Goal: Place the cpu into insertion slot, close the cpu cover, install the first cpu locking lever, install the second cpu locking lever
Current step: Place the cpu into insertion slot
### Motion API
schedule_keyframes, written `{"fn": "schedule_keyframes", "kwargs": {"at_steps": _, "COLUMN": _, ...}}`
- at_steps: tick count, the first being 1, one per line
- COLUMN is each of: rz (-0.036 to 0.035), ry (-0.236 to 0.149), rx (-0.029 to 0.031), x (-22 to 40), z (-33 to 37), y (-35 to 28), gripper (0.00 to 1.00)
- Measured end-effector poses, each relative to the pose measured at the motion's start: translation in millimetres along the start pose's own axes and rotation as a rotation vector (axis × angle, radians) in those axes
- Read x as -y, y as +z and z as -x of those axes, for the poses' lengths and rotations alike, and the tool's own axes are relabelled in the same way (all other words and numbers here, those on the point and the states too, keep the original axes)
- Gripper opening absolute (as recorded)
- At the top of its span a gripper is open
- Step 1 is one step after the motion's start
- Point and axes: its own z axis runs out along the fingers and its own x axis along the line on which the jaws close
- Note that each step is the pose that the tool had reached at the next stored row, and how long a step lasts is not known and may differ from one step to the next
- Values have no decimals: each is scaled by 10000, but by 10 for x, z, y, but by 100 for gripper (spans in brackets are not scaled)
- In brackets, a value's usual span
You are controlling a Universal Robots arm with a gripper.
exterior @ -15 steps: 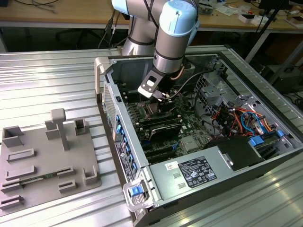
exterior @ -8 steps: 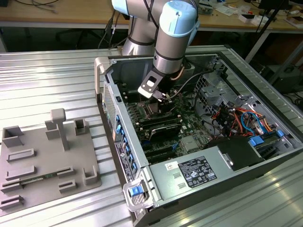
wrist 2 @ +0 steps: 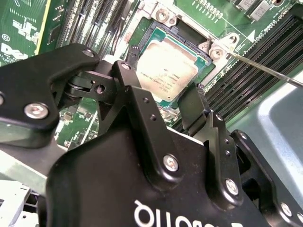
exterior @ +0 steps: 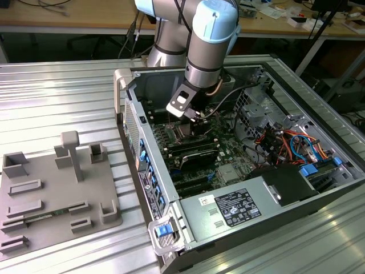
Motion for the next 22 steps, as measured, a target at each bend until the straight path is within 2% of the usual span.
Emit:
{"fn": "schedule_keyframes", "kwargs": {"at_steps": 8, "rz": -3, "ry": 0, "rx": 3, "x": -3, "z": 1, "y": -50, "gripper": 61}}
{"fn": "schedule_keyframes", "kwargs": {"at_steps": 19, "rz": -2, "ry": -1, "rx": 3, "x": -15, "z": 4, "y": -235, "gripper": 60}}
{"fn": "schedule_keyframes", "kwargs": {"at_steps": 22, "rz": -2, "ry": 0, "rx": 2, "x": -16, "z": 3, "y": -259, "gripper": 41}}
